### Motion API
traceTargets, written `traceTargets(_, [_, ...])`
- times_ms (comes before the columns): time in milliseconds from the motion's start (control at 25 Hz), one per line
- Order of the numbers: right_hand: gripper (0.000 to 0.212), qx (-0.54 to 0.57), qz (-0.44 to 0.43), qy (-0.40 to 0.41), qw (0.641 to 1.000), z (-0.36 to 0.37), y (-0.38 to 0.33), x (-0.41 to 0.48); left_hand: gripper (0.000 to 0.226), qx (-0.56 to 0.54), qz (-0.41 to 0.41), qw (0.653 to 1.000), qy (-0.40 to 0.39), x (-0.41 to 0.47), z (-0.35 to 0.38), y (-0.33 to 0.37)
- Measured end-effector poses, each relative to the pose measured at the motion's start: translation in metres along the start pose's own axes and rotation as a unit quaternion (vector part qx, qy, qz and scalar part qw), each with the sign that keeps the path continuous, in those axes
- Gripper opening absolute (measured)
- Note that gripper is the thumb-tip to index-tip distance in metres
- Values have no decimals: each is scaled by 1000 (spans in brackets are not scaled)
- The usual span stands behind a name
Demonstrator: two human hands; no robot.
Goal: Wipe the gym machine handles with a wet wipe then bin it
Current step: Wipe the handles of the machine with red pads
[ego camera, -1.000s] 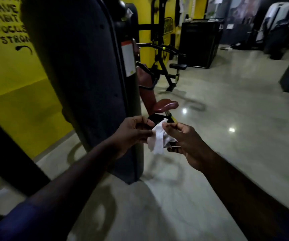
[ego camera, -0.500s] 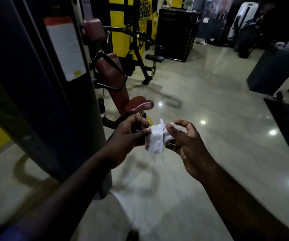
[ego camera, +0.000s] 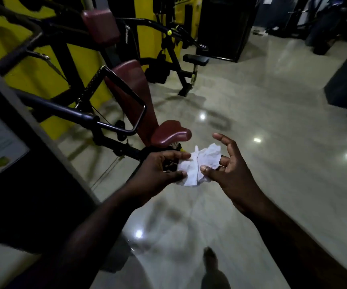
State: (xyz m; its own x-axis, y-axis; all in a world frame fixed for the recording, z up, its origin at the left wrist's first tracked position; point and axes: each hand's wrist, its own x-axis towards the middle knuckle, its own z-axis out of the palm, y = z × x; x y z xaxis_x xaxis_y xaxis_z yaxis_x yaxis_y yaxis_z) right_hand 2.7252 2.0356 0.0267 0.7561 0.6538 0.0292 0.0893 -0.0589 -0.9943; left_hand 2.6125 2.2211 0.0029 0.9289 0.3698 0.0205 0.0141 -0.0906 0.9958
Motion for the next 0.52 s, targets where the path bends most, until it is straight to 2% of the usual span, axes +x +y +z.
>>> traceTargets(120, [77,-55,-33,-63,996,-10,9,78,33,130,1,990,52,57,-14,-5])
traceTargets(240, [52,-174,-84,-107,975,-11,12,155,15,246,-9,962,121,97,-31,0])
traceTargets(320, [44,-245,-132,-149,949,0,7,204,11,264,-16,948,174,116,-46,7])
traceTargets(440, [54,-308,-182,-244,901,38,0,267,9,260,-18,935,239,132,-80,11])
traceTargets(520, [42,-287,-211,-321,877,66,-2,300,10,223,-40,933,279,138,-100,7])
